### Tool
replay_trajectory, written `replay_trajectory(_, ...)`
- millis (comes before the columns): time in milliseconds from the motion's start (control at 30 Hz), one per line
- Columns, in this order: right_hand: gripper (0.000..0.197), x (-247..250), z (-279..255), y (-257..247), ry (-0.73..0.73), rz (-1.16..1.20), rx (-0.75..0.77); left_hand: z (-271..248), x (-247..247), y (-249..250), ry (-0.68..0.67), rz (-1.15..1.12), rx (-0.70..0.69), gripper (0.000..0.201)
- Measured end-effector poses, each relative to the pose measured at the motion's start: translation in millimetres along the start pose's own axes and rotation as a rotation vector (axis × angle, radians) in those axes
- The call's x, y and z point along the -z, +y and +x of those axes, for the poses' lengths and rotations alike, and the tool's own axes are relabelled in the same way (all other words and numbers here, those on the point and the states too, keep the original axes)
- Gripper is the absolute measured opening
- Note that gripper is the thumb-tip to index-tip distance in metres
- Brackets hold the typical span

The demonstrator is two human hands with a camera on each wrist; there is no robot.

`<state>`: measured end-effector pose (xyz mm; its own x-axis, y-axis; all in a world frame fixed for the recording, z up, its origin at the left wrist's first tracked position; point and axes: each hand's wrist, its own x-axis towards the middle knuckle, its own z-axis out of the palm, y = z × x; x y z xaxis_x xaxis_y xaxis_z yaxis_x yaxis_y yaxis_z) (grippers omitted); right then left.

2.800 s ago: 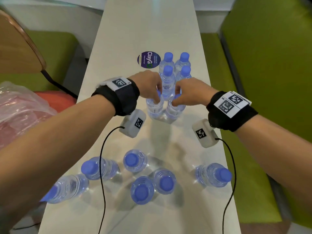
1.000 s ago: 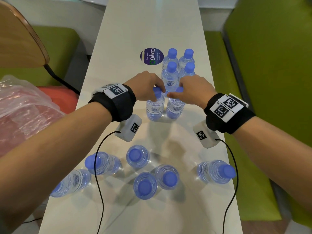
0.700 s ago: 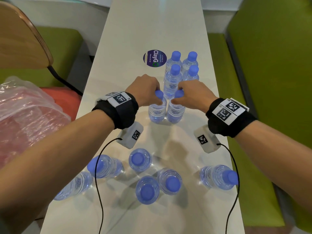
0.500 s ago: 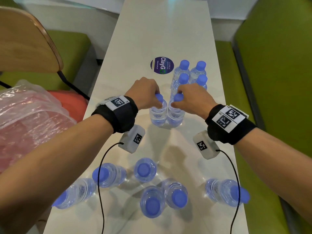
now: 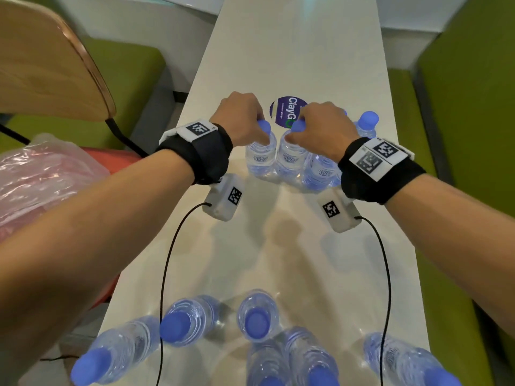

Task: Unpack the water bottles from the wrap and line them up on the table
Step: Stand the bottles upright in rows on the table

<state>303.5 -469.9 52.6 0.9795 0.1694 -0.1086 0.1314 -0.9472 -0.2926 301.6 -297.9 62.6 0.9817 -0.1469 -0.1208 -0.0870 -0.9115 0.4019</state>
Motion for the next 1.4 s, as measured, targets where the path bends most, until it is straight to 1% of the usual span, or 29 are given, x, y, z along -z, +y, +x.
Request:
replay_trajectory(300, 0.040, -3, 32, 8, 0.036, -0.085, -0.005, 33, -5, -2, 0.028, -0.035, 0.001, 0.033)
replay_trajectory(500, 0.041, -4, 38, 13, 0.046, -0.107, -0.036, 40, -9, 2, 0.062, -0.015, -0.020, 0.032)
replay_trajectory(633, 0.042, -8, 40, 14, 0.057, -0.113, -0.030, 42, -11, 3, 0.066, 0.000, -0.029, 0.029)
replay_trajectory(700, 0.043, -8, 40, 14, 0.051, -0.115, -0.018, 43, -11, 3, 0.066, 0.009, -0.034, 0.028)
replay_trajectory(833, 0.037, -7, 42, 15, 0.046, -0.122, -0.002, 45, -12, 2, 0.064, 0.023, -0.034, 0.029)
replay_trajectory(933, 0.039, -7, 46, 15, 0.043, -0.130, 0.001, 46, -12, 2, 0.068, 0.023, -0.028, 0.030)
replay_trajectory(1133, 0.043, -1, 52, 16, -0.032, -0.137, -0.001, 47, -15, 4, 0.086, 0.026, -0.045, 0.030)
replay_trajectory(1233, 0.042, 1, 53, 15, -0.040, -0.144, 0.010, 46, -15, 2, 0.097, 0.033, -0.049, 0.028)
replay_trajectory(1400, 0.046, 0, 54, 15, -0.042, -0.159, 0.016, 45, -16, 0, 0.113, 0.059, -0.052, 0.029)
